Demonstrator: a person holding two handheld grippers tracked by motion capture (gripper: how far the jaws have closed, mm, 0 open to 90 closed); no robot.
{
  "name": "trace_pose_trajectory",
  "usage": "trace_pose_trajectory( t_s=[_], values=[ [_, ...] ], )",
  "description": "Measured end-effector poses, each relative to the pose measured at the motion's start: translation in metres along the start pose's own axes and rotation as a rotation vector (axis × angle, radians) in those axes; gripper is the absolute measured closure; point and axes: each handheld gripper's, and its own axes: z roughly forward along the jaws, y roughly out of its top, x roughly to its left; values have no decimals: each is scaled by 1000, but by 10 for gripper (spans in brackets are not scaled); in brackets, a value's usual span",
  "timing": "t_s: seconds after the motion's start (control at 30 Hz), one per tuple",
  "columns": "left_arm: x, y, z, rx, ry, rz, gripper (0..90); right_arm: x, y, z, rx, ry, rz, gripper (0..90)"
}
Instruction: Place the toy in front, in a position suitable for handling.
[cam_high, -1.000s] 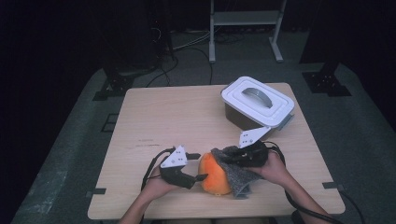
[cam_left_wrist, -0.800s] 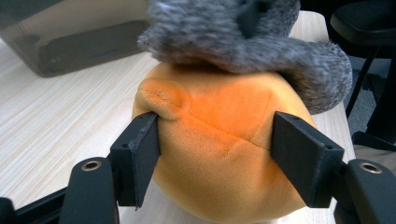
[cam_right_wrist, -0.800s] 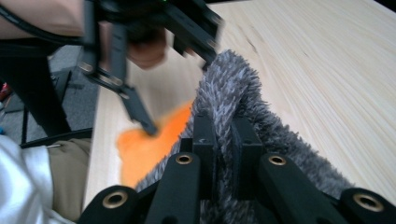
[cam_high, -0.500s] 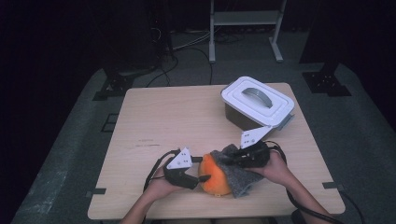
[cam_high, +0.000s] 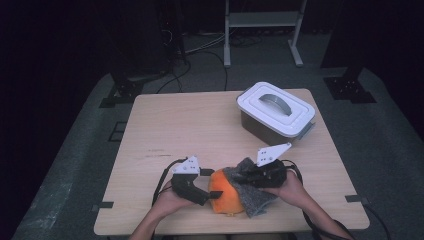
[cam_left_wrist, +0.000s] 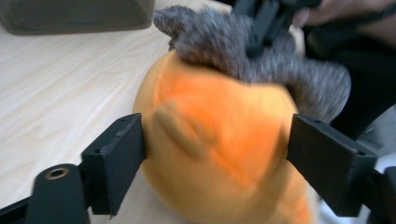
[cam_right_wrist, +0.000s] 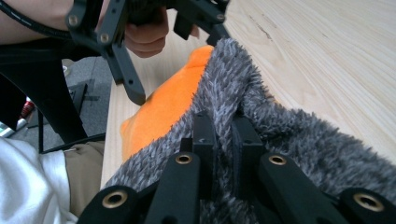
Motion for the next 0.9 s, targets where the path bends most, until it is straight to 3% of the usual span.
trace_pose_trajectory(
  t_s=[0.1,0.2,0.27,0.3,0.37,0.43,0.53,0.57,0.67,0.73,0.8,0.9],
  values=[
    [-1,1,2,6,-6,-28,155,7,-2,0,-6,-23,-11,818],
    [0,1,12,90,-5,-65,164,10,-4,-1,-16,-20,-8,818],
    [1,3,14,103,4,-60,264,11,-4,-2,-11,-19,-9,818],
    [1,5,13,111,12,-46,358,10,-4,-4,-11,-22,-9,818],
    [0,9,12,114,29,17,470,7,-2,-8,-21,-19,-3,818],
    [-2,13,10,101,46,96,510,1,2,-17,-41,-22,-2,819],
    [-7,18,6,72,73,283,518,-11,9,-36,-103,-64,8,819],
    [-8,18,5,56,76,324,517,-17,13,-44,-127,-75,14,819],
    [-4,17,4,19,82,389,516,-26,18,-48,-118,-87,11,818],
    [0,13,3,16,82,420,503,-31,17,-39,-90,-66,12,818],
    [6,10,3,25,85,354,438,-31,14,-23,-58,-25,13,818],
    [14,7,-1,62,69,214,236,-25,10,-8,-58,-6,12,818]
  ],
)
